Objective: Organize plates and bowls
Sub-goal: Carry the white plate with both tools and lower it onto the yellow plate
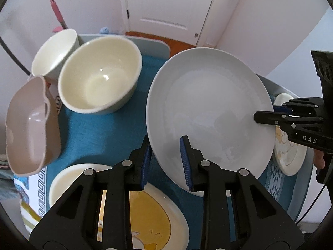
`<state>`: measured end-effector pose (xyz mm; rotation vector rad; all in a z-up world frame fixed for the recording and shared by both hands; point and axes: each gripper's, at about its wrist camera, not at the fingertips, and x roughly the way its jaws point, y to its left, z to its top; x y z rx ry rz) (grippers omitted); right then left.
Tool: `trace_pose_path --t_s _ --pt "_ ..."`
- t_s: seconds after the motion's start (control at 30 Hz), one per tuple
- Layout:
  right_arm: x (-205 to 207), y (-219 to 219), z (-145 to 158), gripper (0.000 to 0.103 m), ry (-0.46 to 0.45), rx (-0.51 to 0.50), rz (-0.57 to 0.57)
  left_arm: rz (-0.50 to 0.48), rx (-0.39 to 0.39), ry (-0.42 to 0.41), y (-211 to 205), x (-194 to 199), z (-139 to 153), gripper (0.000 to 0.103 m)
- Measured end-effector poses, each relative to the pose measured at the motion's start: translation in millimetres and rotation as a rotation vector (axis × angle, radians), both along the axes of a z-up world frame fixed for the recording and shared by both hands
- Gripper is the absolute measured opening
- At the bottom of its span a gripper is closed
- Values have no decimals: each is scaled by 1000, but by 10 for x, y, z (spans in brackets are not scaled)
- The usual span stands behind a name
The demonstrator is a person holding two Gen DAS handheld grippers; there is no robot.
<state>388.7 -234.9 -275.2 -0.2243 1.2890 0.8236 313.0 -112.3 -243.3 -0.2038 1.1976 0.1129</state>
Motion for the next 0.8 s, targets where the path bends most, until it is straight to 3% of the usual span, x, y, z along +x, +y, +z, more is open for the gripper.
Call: trace_pose_path --t_s 0.47,0.6,0.8 --pt "-748 170 525 16 -86 12 -81 -53 -20 -113 240 -727 619 25" --pt "-1152 351 543 16 -79 3 -132 -93 -50 -106 474 -963 657 25" --pt "-1765 692 325 16 4 -3 -282 -192 -63 -43 846 -1277 490 25"
